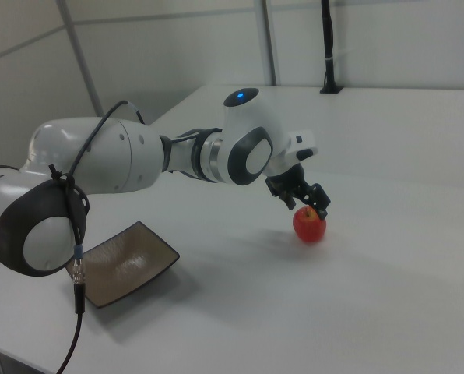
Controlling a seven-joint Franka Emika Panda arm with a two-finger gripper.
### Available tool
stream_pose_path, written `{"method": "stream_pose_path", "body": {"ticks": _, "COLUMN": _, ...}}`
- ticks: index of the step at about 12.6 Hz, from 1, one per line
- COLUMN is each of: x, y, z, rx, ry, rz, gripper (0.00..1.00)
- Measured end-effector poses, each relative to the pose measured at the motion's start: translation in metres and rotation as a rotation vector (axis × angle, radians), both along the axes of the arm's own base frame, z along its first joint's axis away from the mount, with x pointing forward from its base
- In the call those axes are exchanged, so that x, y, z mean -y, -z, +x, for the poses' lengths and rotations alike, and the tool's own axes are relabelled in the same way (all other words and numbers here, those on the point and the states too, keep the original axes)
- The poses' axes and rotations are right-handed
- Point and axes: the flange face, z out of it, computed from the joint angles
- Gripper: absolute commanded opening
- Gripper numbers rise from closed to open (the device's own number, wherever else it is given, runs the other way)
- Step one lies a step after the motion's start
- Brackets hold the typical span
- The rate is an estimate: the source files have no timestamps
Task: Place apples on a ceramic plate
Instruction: 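Close the gripper around the top of the red apple, then lift the apple and carry it over the brown square plate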
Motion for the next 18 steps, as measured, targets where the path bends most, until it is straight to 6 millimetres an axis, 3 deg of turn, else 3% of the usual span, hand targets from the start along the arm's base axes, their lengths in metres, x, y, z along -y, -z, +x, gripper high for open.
{"method": "stream_pose_path", "body": {"ticks": 4, "x": 0.001, "y": 0.006, "z": 0.004, "rx": -0.004, "ry": -0.013, "rz": -0.017, "gripper": 0.97}}
{"method": "stream_pose_path", "body": {"ticks": 5, "x": 0.001, "y": 0.012, "z": 0.006, "rx": -0.012, "ry": -0.019, "rz": -0.027, "gripper": 0.6}}
{"method": "stream_pose_path", "body": {"ticks": 6, "x": 0.001, "y": 0.019, "z": 0.007, "rx": -0.02, "ry": -0.021, "rz": -0.028, "gripper": 0.41}}
{"method": "stream_pose_path", "body": {"ticks": 8, "x": 0.001, "y": 0.028, "z": 0.007, "rx": -0.031, "ry": -0.023, "rz": -0.029, "gripper": 0.38}}
{"method": "stream_pose_path", "body": {"ticks": 12, "x": 0.001, "y": 0.024, "z": 0.009, "rx": -0.021, "ry": -0.024, "rz": -0.031, "gripper": 0.39}}
{"method": "stream_pose_path", "body": {"ticks": 15, "x": 0.008, "y": -0.003, "z": 0.013, "rx": 0.025, "ry": -0.014, "rz": -0.034, "gripper": 0.39}}
{"method": "stream_pose_path", "body": {"ticks": 18, "x": -0.022, "y": -0.039, "z": 0.011, "rx": 0.073, "ry": -0.047, "rz": -0.002, "gripper": 0.4}}
